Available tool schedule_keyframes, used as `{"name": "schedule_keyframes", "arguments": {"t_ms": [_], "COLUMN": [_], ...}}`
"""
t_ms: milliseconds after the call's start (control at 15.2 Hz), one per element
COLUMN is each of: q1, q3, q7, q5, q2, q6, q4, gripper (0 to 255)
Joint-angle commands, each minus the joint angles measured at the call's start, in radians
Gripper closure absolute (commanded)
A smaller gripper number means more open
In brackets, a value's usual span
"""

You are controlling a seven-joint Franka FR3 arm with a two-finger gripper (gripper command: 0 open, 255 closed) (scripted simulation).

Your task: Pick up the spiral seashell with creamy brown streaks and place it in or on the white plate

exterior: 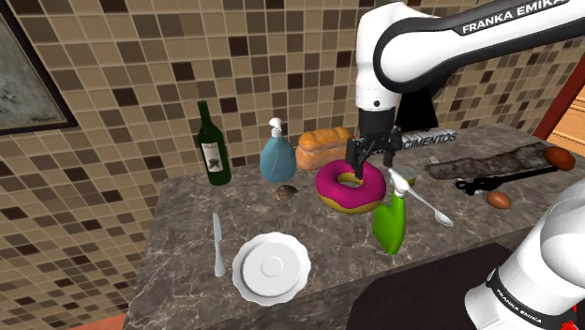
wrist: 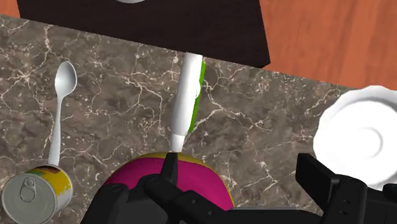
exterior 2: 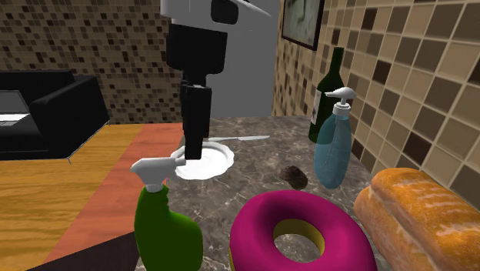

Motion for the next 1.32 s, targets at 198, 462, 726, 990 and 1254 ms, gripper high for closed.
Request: {"name": "schedule_keyframes", "arguments": {"t_ms": [198, 462, 726, 990, 1254], "q1": [-0.020, -0.035, -0.040, -0.021, 0.015], "q3": [0.080, 0.126, 0.147, 0.135, 0.098], "q7": [0.203, 0.369, 0.540, 0.703, 0.845], "q5": [0.001, -0.040, -0.111, -0.193, -0.263], "q2": [0.178, 0.334, 0.497, 0.658, 0.812], "q6": [0.142, 0.239, 0.314, 0.363, 0.387], "q4": [0.058, 0.134, 0.232, 0.351, 0.490], "gripper": [0, 0, 0, 0, 0]}}
